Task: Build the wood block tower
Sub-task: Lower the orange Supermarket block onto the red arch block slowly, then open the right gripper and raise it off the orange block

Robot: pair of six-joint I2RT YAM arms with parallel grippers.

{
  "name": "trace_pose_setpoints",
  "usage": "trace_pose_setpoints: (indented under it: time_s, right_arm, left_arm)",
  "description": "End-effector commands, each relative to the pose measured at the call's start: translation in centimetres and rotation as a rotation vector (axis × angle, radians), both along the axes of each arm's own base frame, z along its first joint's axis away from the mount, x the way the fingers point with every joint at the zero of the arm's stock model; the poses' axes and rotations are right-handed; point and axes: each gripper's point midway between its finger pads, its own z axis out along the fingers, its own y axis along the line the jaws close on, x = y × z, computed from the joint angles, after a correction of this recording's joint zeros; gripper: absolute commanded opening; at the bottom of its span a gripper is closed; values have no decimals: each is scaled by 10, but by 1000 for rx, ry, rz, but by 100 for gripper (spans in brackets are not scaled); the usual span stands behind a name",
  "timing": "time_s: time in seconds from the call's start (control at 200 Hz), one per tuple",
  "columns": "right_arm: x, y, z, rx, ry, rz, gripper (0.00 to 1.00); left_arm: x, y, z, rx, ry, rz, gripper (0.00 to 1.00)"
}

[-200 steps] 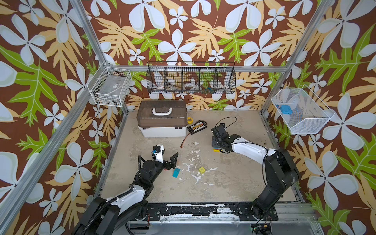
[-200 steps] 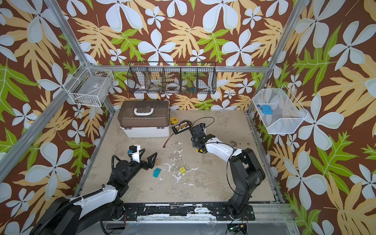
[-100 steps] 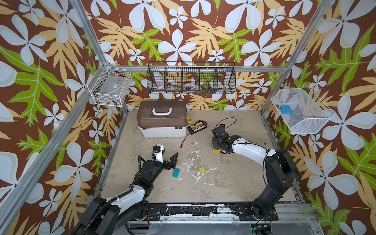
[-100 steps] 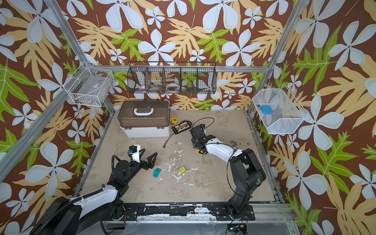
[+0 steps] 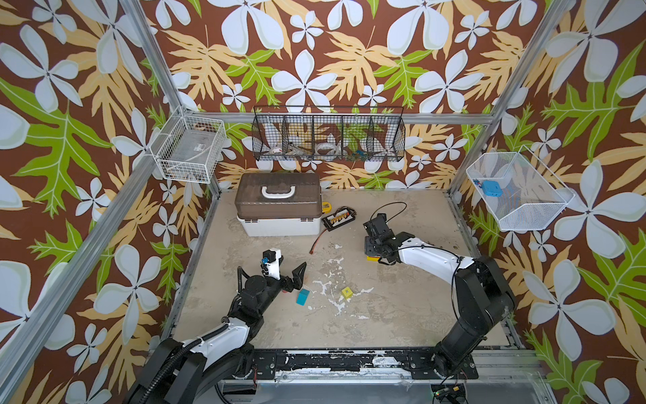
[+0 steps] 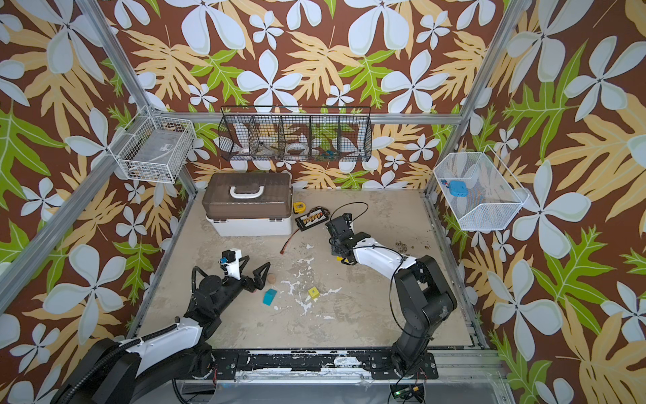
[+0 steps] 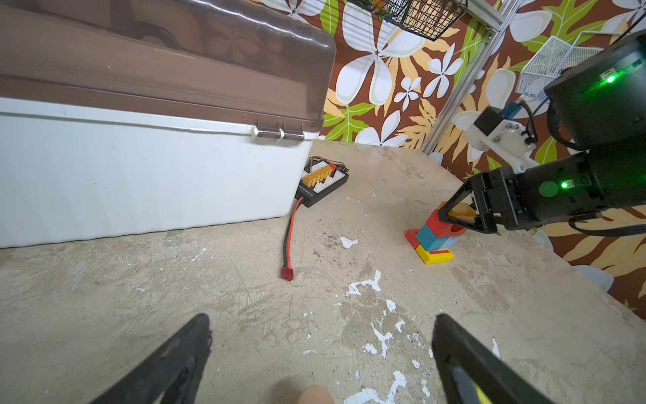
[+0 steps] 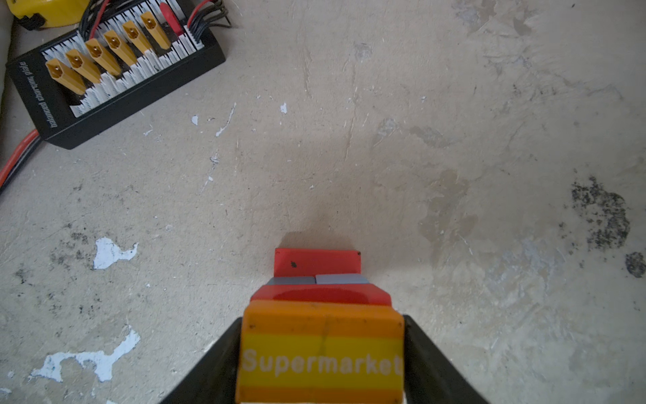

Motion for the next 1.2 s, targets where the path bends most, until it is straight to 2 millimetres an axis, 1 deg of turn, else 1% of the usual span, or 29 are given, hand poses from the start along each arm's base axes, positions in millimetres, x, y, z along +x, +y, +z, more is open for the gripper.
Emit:
trace_pose_setpoints:
  time_s: [0.0, 0.315, 0.681, 0.746, 0.871, 0.991, 1.111, 1.191]
  right_arm:
    - [2, 1, 1, -2, -5, 3, 66]
    - [2, 3, -1, 6, -3, 5, 61]
    - [2, 4, 0, 11, -3, 6, 61]
    - [2, 3, -1, 11, -2, 5, 62]
    - [2, 3, 0, 12, -3, 3, 67]
    - [2, 3, 2, 12, -6, 2, 69]
    - [1, 2, 9, 20, -19, 5, 73]
    - [-1, 2, 16, 23, -37, 10, 79]
  left_arm:
    - [2, 0, 7, -7, -22, 5, 100]
    - [2, 0, 7, -7, -22, 4, 100]
    - [2, 0, 7, -6, -21, 5, 100]
    - [2, 0, 7, -7, -19, 5, 100]
    - [2, 0, 7, -6, -19, 4, 100]
    - [2, 0, 6, -6, -18, 5, 100]
    - [2, 0, 6, -6, -18, 5, 100]
    - [2, 0, 6, -6, -18, 4, 100]
